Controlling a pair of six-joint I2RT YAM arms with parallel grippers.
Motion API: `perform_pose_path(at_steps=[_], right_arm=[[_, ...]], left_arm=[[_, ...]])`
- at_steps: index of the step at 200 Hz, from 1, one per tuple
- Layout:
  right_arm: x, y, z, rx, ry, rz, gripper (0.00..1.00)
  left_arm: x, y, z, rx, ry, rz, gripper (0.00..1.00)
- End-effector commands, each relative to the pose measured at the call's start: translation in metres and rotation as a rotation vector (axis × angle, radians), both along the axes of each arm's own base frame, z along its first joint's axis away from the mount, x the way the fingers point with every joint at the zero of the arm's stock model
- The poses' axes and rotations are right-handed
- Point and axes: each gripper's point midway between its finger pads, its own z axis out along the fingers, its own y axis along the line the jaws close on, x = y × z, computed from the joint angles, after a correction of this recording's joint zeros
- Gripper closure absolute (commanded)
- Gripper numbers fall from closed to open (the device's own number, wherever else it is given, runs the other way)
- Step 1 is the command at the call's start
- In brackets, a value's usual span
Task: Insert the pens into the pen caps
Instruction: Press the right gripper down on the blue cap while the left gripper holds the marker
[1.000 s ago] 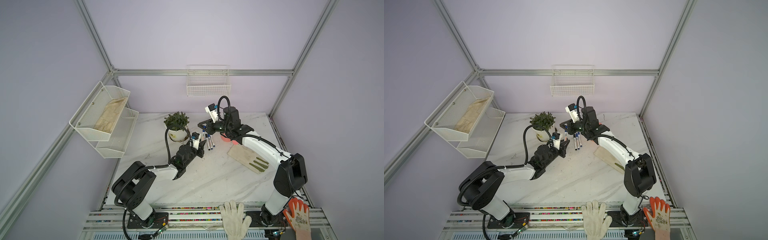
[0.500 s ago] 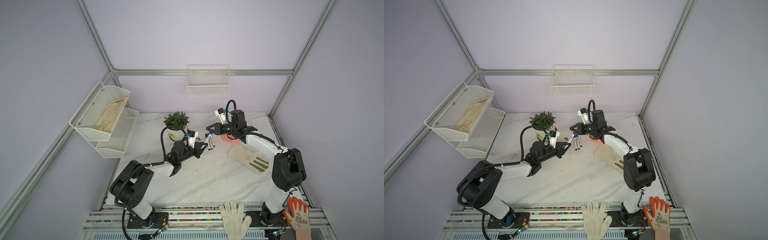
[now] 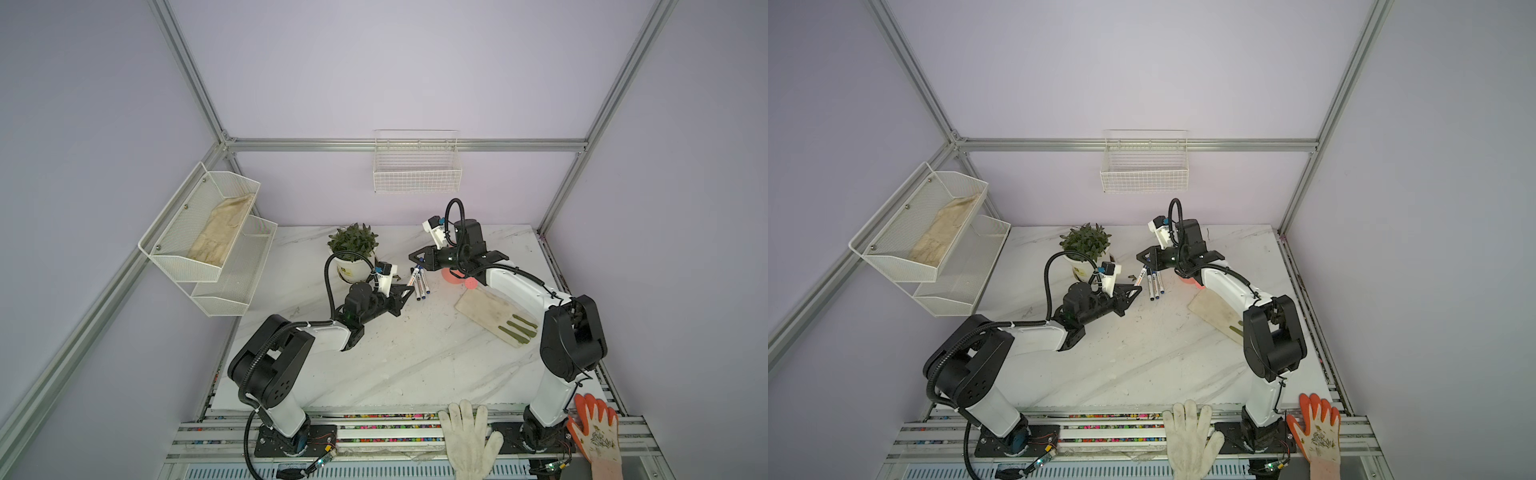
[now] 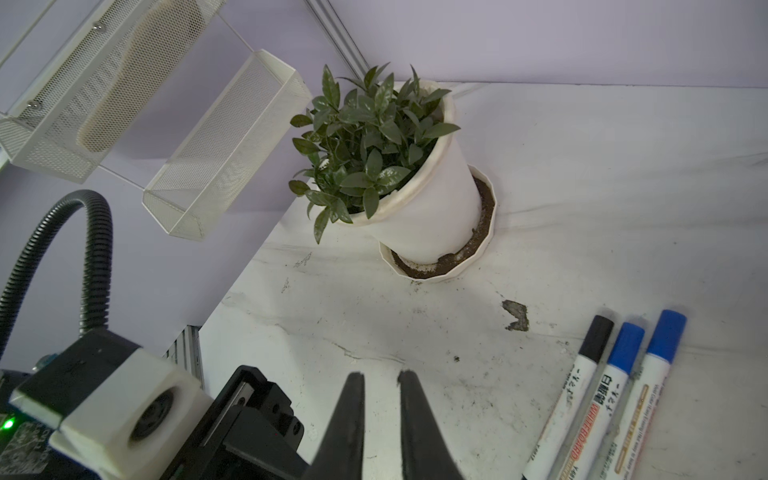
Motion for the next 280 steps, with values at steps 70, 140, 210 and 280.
perform_pose_path(at_steps=[70, 140, 210, 280], right_arm=[[-0.126, 0.001, -0.126, -0.411, 0.385, 0.248, 1.0], [-0.137, 0.011, -0.108, -0.319, 0.429, 0.305, 1.0], [-0.128, -0.022, -0.142, -0.342, 0.528, 0.205, 1.0], [-0.124, -0.051, -0.168, -0.424, 0.577, 0.108, 1.0]], left_arm=[[0.071, 0.099, 0.277, -0.43, -0.653, 0.709, 1.0], [0.074, 0.082, 0.277, -0.387, -0.69, 0.762, 1.0], [0.044, 0.118, 0.341, -0.746, -0.749, 0.636, 1.0], [0.019, 0.172, 0.386, -0.816, -0.89, 0.7, 1.0]])
